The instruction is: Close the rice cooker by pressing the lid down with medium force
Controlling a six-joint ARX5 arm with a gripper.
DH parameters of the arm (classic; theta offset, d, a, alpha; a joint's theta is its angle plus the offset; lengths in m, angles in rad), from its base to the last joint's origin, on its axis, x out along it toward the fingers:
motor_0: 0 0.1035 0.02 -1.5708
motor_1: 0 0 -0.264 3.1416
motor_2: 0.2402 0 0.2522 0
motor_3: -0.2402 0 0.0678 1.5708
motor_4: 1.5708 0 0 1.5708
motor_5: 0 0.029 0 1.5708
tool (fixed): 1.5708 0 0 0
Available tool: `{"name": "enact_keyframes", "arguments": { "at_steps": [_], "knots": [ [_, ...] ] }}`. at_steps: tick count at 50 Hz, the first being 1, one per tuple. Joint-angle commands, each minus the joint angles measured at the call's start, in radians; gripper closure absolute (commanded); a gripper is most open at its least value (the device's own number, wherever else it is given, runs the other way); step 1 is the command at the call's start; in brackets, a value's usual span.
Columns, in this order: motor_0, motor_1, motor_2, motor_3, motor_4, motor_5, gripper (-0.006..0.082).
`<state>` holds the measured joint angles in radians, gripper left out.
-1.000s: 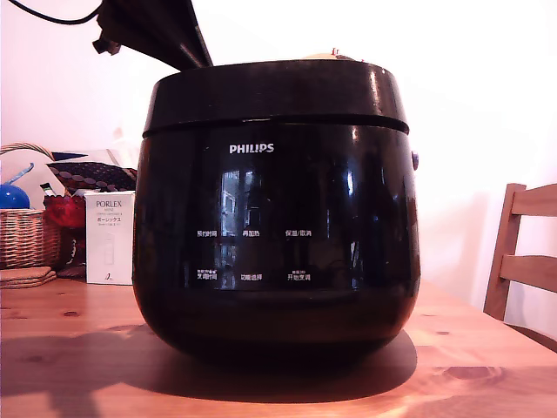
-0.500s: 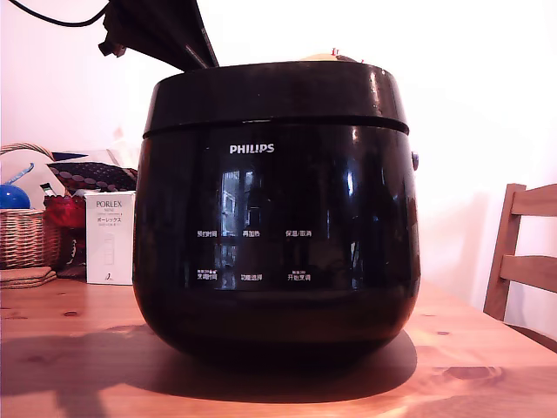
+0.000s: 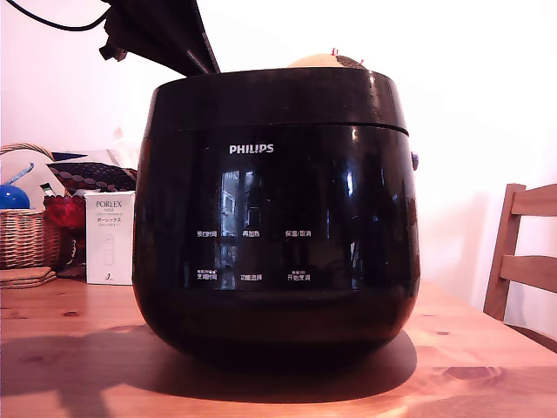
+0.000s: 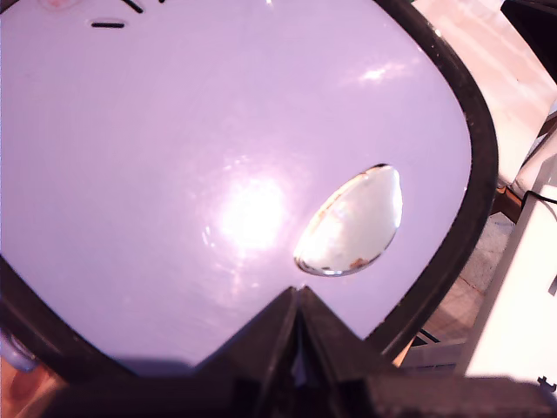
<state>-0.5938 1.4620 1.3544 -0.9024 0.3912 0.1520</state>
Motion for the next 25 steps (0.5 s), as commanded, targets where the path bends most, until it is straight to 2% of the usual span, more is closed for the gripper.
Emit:
{"name": "enact_keyframes", "arguments": {
  "at_steps": [1, 25],
  "knots": [
    [-0.002, 0.118, -0.118, -0.058, -0.043, -0.003, 0.0788],
    [-0.002, 0.023, -0.116, 0.033, -0.034, 0.005, 0.0788]
  ]
}}
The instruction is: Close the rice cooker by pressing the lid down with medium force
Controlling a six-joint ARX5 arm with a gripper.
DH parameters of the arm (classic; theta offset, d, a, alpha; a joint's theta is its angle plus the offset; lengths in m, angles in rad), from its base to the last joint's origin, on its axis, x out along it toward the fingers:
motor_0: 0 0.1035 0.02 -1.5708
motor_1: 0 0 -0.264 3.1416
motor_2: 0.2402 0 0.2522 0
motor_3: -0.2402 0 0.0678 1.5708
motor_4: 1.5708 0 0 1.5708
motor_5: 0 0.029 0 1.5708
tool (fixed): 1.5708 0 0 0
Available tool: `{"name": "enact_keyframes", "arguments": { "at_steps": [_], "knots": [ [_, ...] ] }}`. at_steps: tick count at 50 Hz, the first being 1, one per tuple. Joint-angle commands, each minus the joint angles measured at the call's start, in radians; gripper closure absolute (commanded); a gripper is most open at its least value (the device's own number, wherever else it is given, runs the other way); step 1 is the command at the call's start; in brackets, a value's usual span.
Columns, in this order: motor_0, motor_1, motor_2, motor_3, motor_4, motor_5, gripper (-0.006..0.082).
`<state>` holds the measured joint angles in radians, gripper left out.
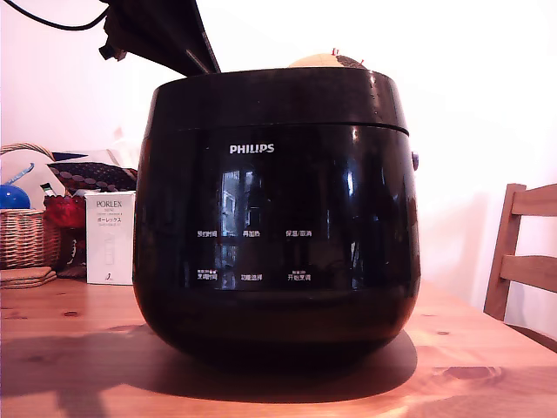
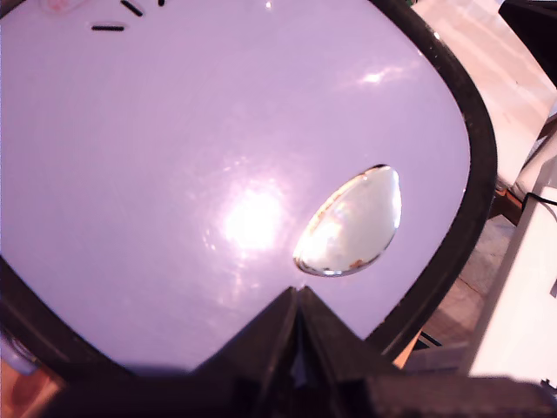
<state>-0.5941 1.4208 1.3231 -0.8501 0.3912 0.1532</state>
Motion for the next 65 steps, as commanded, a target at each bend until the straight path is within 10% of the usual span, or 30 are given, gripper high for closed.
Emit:
{"name": "enact_keyframes", "arguments": {
  "at_steps": [1, 65],
  "knots": [
    [-0.001, 0.060, -0.085, -0.013, -0.035, 0.004, 0.0788],
    [0.143, -0.221, -0.085, 0.411, -0.134, 0.003, 0.0788]
  ]
}}
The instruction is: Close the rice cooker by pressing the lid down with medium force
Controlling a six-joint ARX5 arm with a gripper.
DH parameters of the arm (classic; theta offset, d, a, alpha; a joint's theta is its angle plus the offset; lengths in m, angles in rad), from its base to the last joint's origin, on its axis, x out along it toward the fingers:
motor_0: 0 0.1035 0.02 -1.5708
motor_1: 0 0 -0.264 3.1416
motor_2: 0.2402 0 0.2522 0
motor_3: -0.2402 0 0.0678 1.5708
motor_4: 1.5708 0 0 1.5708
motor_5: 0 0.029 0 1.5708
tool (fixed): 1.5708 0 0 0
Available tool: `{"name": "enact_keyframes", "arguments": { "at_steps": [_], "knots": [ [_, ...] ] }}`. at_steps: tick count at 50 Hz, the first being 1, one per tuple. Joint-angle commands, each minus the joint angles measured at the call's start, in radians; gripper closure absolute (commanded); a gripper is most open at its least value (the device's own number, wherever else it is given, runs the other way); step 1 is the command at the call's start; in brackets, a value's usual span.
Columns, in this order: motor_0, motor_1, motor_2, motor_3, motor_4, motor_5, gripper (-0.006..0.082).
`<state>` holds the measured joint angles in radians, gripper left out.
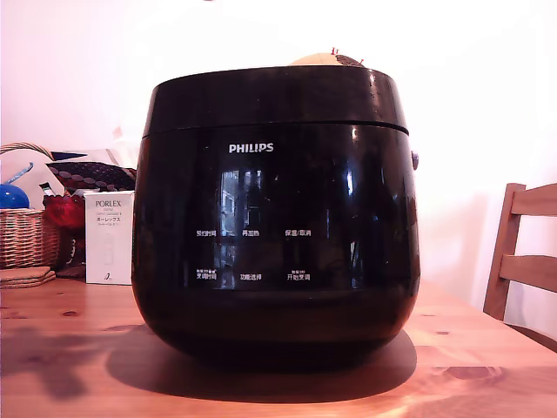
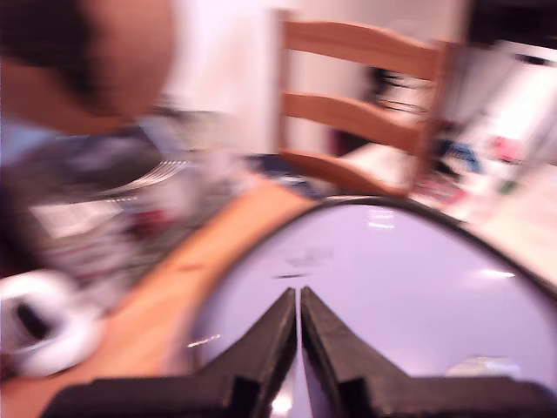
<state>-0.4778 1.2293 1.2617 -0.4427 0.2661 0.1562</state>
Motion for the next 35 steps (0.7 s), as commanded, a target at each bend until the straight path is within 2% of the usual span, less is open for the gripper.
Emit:
{"name": "enact_keyframes", "arguments": {
  "at_steps": [1, 20, 35],
  "knots": [
    [0.037, -0.035, -0.024, 0.002, -0.014, 0.001, 0.0788],
    [0.273, -0.114, -0.024, -0.022, -0.064, 0.001, 0.0788],
    [0.369, -0.133, -0.024, -0.037, -0.100, 0.001, 0.0788]
  ]
}}
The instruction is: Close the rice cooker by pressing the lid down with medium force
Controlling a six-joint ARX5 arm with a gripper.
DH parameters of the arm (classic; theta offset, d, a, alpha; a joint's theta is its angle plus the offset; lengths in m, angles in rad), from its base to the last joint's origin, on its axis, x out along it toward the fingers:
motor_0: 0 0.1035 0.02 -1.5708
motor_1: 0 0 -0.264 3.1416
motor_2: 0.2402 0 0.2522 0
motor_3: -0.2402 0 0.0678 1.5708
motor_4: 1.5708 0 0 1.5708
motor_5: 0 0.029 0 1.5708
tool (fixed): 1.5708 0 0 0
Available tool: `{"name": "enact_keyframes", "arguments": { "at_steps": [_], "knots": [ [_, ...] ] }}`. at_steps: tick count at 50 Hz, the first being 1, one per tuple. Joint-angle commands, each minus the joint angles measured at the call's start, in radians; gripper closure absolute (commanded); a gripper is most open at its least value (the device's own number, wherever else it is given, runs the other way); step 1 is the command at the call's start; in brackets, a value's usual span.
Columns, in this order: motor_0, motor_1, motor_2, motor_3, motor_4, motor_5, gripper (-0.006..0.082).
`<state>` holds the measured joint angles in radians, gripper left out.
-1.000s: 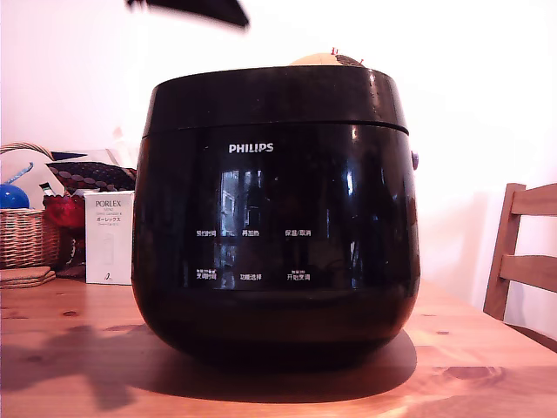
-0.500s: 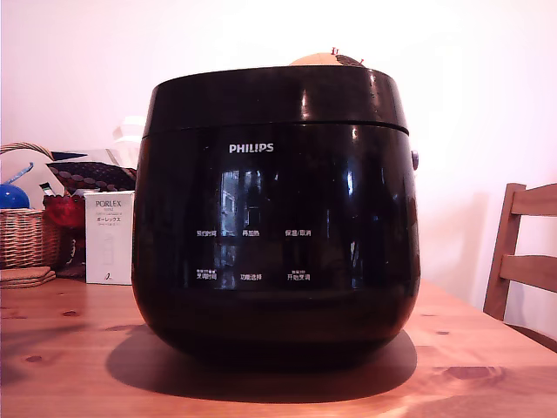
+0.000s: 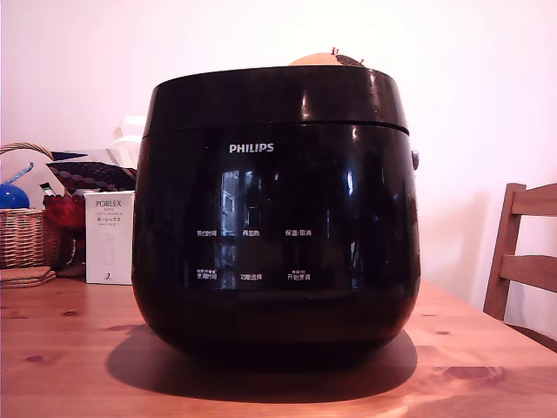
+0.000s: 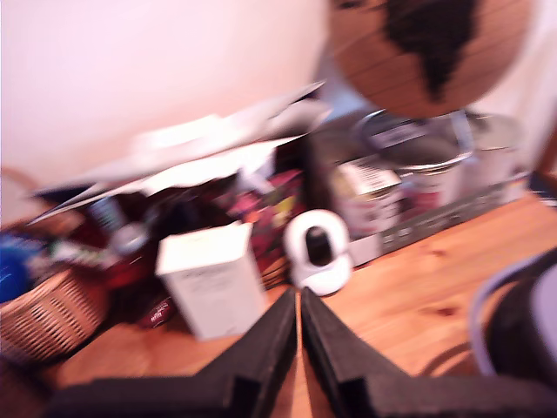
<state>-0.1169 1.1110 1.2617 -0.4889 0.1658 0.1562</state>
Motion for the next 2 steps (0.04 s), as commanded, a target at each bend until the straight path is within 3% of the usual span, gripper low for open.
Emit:
{"name": "enact_keyframes", "arguments": {
  "at_steps": [1, 2],
  "knots": [
    [0.010, -0.014, -0.024, 0.008, 0.001, 0.001, 0.0788],
    [0.012, -0.014, -0.024, 0.008, 0.001, 0.001, 0.0788]
  ]
}}
